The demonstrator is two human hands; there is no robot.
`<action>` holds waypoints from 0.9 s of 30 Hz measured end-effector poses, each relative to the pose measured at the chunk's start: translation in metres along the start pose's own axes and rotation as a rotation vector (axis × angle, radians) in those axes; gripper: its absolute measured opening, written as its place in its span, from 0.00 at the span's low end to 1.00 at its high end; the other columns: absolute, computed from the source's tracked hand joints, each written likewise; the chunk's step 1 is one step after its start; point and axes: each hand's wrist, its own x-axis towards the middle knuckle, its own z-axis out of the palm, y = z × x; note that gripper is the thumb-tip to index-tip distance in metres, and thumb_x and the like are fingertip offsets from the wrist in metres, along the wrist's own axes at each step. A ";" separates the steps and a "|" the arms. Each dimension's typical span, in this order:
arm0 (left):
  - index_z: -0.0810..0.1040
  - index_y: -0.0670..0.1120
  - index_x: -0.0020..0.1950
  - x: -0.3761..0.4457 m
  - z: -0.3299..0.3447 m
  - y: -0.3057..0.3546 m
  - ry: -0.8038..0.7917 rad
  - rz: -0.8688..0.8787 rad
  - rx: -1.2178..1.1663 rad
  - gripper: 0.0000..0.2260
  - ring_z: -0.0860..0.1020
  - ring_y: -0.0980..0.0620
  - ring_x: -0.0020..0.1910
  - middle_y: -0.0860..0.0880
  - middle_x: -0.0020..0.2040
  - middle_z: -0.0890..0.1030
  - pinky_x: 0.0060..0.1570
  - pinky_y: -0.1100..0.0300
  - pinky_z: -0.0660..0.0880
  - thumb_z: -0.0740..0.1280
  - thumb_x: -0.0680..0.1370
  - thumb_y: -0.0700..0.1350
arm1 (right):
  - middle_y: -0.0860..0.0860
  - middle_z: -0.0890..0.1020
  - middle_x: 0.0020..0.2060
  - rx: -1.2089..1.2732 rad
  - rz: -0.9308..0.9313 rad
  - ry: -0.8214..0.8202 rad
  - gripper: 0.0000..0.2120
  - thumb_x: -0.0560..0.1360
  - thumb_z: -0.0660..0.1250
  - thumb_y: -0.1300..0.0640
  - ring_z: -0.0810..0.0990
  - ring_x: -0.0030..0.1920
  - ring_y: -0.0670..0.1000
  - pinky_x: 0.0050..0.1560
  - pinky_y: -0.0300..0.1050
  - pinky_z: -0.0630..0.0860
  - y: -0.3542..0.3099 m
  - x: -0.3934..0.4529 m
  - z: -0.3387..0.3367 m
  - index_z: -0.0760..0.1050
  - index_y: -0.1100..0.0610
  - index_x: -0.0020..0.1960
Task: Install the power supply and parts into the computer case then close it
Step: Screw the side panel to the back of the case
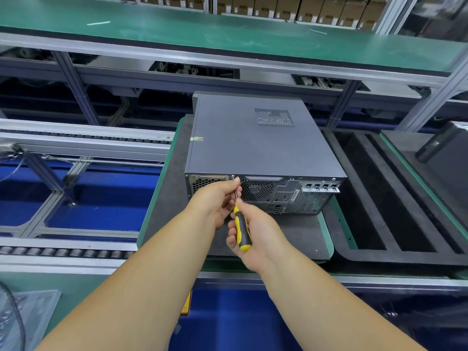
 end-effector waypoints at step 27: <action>0.81 0.47 0.57 -0.068 -0.030 -0.036 -0.038 0.106 0.338 0.13 0.80 0.47 0.56 0.48 0.49 0.83 0.60 0.49 0.76 0.64 0.80 0.54 | 0.54 0.82 0.44 -0.370 -0.197 0.070 0.10 0.80 0.65 0.48 0.80 0.41 0.52 0.30 0.42 0.73 0.013 -0.011 -0.017 0.80 0.53 0.51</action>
